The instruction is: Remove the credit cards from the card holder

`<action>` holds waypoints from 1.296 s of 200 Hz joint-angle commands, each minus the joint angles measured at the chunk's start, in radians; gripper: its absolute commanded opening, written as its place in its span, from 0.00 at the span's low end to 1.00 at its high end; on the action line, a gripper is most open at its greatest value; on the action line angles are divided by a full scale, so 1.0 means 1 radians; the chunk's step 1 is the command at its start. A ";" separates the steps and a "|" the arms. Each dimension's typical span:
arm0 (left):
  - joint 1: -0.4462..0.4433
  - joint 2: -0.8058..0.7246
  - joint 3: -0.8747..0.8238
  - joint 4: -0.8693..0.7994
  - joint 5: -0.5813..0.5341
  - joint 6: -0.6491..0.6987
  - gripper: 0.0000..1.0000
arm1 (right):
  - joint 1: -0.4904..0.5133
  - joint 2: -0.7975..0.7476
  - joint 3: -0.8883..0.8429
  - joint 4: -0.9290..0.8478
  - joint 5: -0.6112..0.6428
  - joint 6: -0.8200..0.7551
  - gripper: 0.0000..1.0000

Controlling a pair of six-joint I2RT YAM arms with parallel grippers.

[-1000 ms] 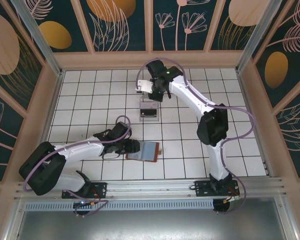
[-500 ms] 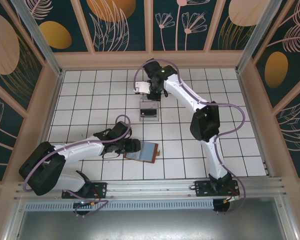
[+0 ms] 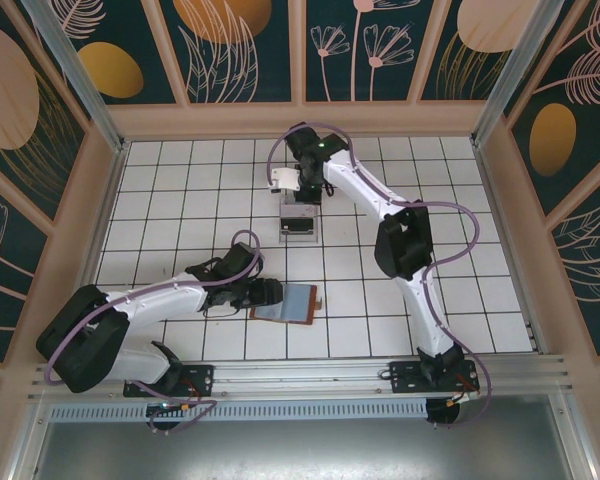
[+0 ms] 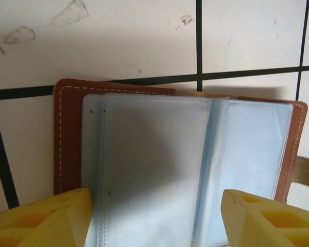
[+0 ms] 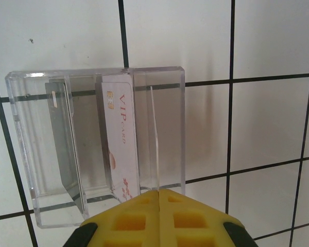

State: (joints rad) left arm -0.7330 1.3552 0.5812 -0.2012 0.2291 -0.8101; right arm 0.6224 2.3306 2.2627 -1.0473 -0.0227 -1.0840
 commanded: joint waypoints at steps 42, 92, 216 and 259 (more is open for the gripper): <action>-0.001 -0.041 -0.024 -0.004 0.022 -0.027 0.67 | -0.003 0.049 0.041 -0.019 0.012 -0.033 0.00; -0.001 -0.050 -0.024 -0.010 0.010 -0.032 0.68 | 0.003 0.054 0.041 0.002 0.033 -0.039 0.12; -0.001 -0.067 -0.020 -0.030 -0.018 -0.031 0.68 | 0.005 0.044 0.032 0.033 0.016 -0.023 0.34; -0.001 -0.064 -0.020 -0.029 -0.017 -0.031 0.69 | 0.004 0.047 0.012 0.028 0.007 -0.020 0.37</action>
State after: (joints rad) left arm -0.7334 1.2984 0.5682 -0.2070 0.2241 -0.8261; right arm 0.6235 2.3611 2.2715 -0.9985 0.0063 -1.1019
